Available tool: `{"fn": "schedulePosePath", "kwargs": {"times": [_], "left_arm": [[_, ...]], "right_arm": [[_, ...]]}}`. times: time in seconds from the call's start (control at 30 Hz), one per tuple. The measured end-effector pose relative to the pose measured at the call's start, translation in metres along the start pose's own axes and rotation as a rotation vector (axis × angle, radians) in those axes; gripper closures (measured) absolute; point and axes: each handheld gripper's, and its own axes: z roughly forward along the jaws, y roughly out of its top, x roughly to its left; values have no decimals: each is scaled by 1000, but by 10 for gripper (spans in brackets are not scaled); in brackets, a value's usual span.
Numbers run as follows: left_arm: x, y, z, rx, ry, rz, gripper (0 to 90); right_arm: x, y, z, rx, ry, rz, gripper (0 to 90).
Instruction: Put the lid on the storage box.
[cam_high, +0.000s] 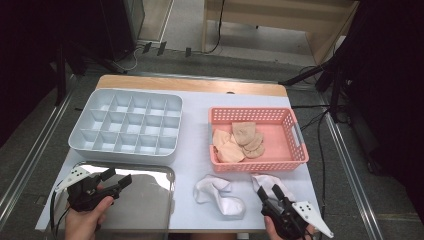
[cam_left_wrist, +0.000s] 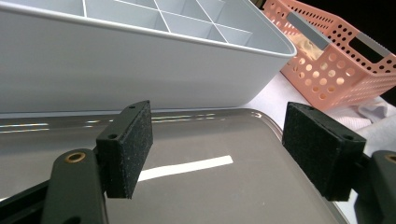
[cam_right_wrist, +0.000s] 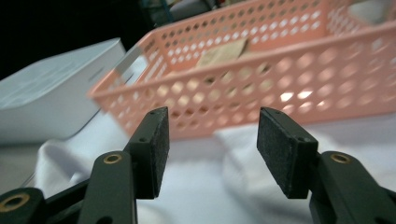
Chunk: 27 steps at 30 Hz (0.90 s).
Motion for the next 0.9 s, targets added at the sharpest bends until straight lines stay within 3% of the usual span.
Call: {"fn": "schedulePosePath", "kwargs": {"times": [0.17, 0.27, 0.4, 0.5, 0.6, 0.67, 0.73, 0.77, 0.83, 0.9], "left_arm": [[3, 2, 1, -1, 9, -12, 264], [1, 2, 2, -4, 3, -14, 270], [-3, -1, 7, 15, -16, -12, 270], [-6, -3, 10, 26, -24, -10, 270], [-8, -4, 12, 34, -29, 2, 270], [-11, -6, 12, 38, -32, 6, 270], [-15, -6, 11, 39, -34, 18, 272], [-17, -6, 11, 37, -36, 21, 272], [-21, -5, 10, 32, -42, 32, 280], [-26, -3, 10, 26, -51, 42, 282]], "right_arm": [[15, -11, 8, 61, 89, 5, 455], [31, -18, 12, 89, 125, -36, 424], [50, -29, 21, 113, 179, -47, 357], [64, -34, 33, 146, 189, -92, 290], [77, -35, 48, 197, 191, -170, 298], [84, -38, 54, 203, 192, -234, 400], [88, -41, 56, 215, 165, -311, 598], [87, -41, 56, 214, 161, -322, 682], [82, -39, 53, 231, 185, -272, 829], [77, -34, 49, 234, 199, -249, 872]]}}
